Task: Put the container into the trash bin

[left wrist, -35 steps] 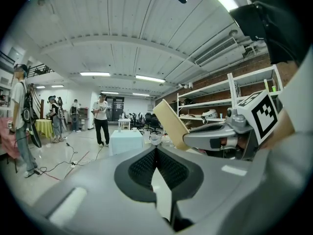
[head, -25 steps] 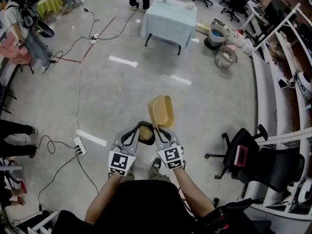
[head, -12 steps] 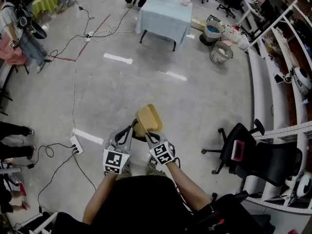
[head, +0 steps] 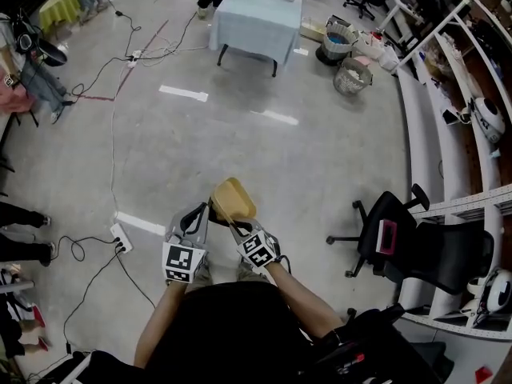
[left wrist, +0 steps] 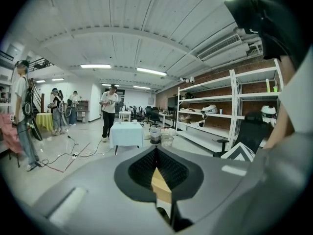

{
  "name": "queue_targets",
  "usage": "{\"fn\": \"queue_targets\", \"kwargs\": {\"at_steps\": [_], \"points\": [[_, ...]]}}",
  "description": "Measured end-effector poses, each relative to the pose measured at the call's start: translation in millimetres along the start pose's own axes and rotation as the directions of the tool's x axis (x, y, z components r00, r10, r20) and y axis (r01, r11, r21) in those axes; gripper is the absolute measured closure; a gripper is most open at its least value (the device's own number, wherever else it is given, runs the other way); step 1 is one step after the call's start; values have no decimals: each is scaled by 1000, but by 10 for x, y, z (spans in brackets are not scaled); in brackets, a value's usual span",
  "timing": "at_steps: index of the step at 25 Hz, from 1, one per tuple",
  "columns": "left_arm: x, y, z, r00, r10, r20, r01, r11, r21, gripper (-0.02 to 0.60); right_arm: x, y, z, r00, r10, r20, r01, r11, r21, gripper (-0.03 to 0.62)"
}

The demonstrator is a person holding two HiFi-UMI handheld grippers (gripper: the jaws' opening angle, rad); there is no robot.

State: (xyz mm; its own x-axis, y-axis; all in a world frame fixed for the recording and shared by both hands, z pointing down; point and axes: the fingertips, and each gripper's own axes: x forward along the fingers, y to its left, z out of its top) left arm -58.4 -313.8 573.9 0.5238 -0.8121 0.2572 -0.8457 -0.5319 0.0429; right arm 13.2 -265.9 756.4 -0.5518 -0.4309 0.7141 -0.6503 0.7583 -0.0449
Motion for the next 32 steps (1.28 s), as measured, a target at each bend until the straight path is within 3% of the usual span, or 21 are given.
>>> {"fn": "queue_targets", "kwargs": {"at_steps": [15,32], "points": [[-99,24,-93,1000,4,-30,-5,1000,-12,597,189,3,-222,995,15,-101,-19,999,-45,557],[-116,140,-78,999,37,-36,-37,999,-15,597,218,-137,-319,991,8,-132,-17,998,-66,549]]}}
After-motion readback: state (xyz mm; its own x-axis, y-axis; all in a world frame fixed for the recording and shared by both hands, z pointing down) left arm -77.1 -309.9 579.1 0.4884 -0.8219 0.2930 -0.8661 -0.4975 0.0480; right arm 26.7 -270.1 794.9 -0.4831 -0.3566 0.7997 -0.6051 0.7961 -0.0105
